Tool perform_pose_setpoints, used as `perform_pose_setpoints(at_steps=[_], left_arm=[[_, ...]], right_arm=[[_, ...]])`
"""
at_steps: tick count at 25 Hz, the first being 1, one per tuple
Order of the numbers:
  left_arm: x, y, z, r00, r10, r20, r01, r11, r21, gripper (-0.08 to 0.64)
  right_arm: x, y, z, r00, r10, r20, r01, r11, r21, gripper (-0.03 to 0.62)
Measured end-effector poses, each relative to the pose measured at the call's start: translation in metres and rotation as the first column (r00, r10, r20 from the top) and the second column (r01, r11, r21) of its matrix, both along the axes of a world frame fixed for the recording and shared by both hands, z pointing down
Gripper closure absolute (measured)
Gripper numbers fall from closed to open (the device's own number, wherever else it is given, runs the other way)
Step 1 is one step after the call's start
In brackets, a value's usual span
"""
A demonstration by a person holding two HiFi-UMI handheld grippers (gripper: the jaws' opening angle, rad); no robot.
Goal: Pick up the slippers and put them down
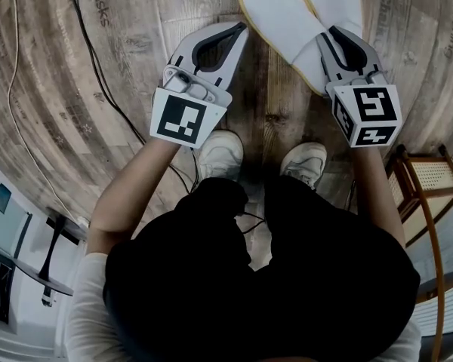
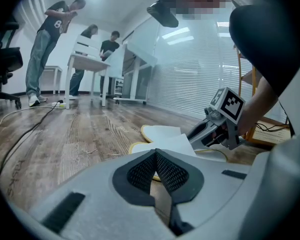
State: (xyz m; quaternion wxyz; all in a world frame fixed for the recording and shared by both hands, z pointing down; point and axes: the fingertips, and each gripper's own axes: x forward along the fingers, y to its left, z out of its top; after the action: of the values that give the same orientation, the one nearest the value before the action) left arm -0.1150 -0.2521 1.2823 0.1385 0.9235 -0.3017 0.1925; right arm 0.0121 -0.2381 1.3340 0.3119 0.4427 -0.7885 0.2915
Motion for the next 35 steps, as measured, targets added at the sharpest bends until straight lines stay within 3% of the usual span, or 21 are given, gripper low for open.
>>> perform_pose_setpoints(at_steps=[8, 15, 25, 35], left_arm=[[0.006, -0.001, -0.029, 0.999, -0.02, -0.025, 0.019, 1.0, -0.017, 0.549], [0.009, -0.019, -0.123, 0.999, 0.007, -0.038, -0.006, 1.0, 0.027, 0.549], [0.009, -0.045, -0.327, 0.997, -0.001, -0.073, 0.007, 0.997, 0.075, 0.549], [0.014, -0.029, -0.605, 0.989, -0.006, -0.145, 0.024, 0.992, 0.125, 0.549]], right_arm=[[0.014, 0.014, -0.028, 0.996, 0.068, 0.052, -0.067, 0.997, -0.032, 0.514], [0.028, -0.001, -0.122, 0.981, 0.147, 0.126, -0.146, 0.989, -0.017, 0.525], [0.031, -0.042, -0.331, 0.98, 0.139, 0.14, -0.155, 0.981, 0.115, 0.532], [0.011, -0.039, -0.618, 0.985, 0.099, 0.138, -0.134, 0.952, 0.274, 0.534]])
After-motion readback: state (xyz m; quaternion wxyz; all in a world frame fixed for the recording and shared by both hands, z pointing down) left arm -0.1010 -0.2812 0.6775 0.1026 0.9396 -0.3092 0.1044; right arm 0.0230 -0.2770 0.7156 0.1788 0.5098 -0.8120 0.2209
